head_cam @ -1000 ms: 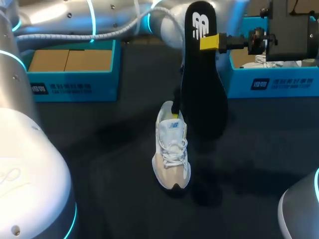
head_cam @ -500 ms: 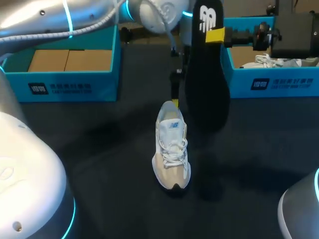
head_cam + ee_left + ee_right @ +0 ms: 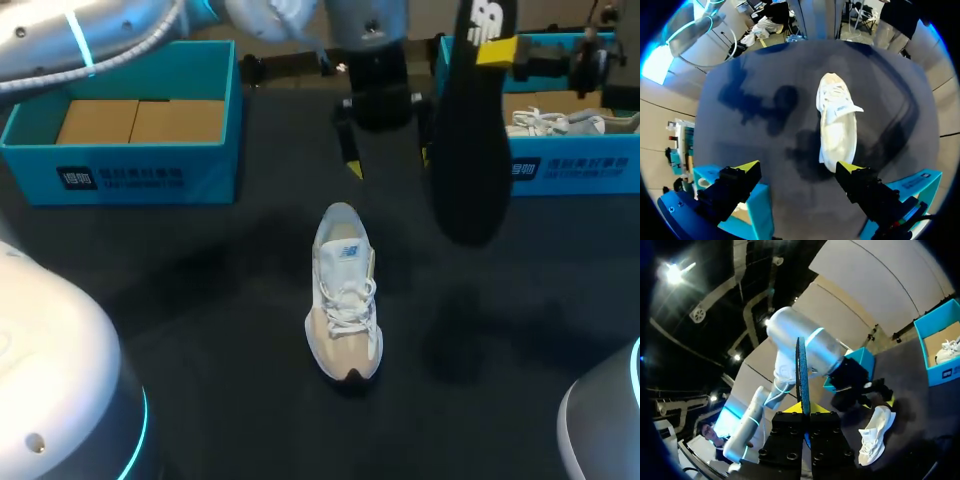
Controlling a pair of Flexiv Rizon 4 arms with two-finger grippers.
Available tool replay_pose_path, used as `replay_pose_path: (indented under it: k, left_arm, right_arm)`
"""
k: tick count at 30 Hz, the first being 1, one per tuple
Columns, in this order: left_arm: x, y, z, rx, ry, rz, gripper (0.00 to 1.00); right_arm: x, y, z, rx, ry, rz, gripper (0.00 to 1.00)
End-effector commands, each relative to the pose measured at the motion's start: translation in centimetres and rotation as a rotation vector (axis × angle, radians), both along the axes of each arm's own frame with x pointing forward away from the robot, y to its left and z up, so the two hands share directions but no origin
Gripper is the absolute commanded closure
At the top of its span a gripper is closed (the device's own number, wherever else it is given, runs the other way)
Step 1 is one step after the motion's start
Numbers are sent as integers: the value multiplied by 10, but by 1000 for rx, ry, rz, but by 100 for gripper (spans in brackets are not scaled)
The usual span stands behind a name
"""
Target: Take the shoe out of the shoebox, open the shoe tongue, remove and reinsert the insole, then place the shoe into the shoebox
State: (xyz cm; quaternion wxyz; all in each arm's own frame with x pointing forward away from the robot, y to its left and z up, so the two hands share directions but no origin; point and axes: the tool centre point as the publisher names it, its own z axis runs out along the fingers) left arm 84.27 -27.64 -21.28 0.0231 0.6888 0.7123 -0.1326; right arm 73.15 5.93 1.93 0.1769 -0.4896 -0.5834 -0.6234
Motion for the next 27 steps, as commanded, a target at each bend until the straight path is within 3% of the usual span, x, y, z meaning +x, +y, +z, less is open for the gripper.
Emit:
replay_pose_path:
  k: [1, 13, 27]
  left_arm:
    - [-5, 12, 15, -181, -41, 26, 0]
    - [-7, 12, 55, -384, -115, 30, 0]
    - [-11, 16, 87, -665, -230, -37, 0]
  right_arm:
    - [3, -23, -6, 1, 33, 7, 100]
    - [32, -60, -28, 36, 188, 28, 100]
    - [76, -82, -50, 61, 394, 58, 100]
